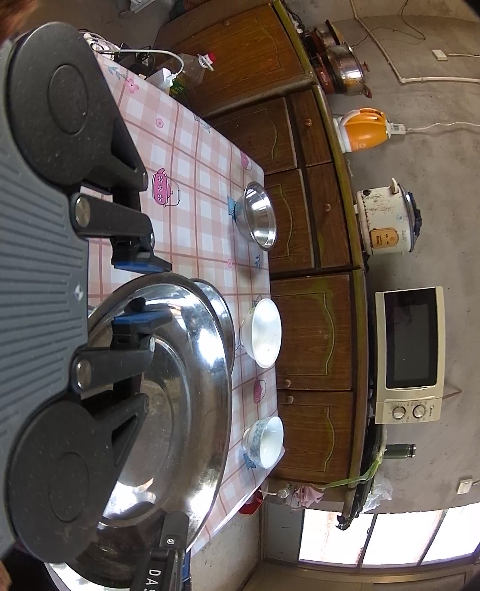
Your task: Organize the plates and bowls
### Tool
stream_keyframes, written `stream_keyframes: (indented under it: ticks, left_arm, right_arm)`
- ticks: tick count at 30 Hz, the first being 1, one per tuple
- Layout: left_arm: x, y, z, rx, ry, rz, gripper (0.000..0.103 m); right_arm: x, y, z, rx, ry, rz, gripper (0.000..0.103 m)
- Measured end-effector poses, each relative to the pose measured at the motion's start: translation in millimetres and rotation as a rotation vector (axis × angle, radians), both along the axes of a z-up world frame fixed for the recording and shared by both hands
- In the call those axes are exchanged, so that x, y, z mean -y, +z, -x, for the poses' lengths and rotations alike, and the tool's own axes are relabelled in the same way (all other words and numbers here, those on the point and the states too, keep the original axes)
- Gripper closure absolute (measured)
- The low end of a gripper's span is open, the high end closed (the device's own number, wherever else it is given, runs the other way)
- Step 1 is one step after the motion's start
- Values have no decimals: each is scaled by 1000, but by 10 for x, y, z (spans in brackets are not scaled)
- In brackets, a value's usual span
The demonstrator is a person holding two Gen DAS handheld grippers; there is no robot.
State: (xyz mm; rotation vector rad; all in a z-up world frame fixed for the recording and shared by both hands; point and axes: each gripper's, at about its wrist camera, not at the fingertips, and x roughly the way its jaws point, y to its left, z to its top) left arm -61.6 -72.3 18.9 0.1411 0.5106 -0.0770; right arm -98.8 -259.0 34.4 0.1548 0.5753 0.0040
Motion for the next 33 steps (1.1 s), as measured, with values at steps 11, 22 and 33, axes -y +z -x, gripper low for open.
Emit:
stream_keyframes:
  ticks: [11,22,33]
  left_arm:
    - [-76,-39,-3,4,3,3,81]
    - [-92,-55,10,6,15,9,81]
    - [-114,-95,-14,-3,9,24,80]
  right_arm:
    - [-93,-19,22,-12,0,5,79]
    - [-97,-27,-10,-17,3,9,79]
    - [-113,-61,16,-14,-5,16,79]
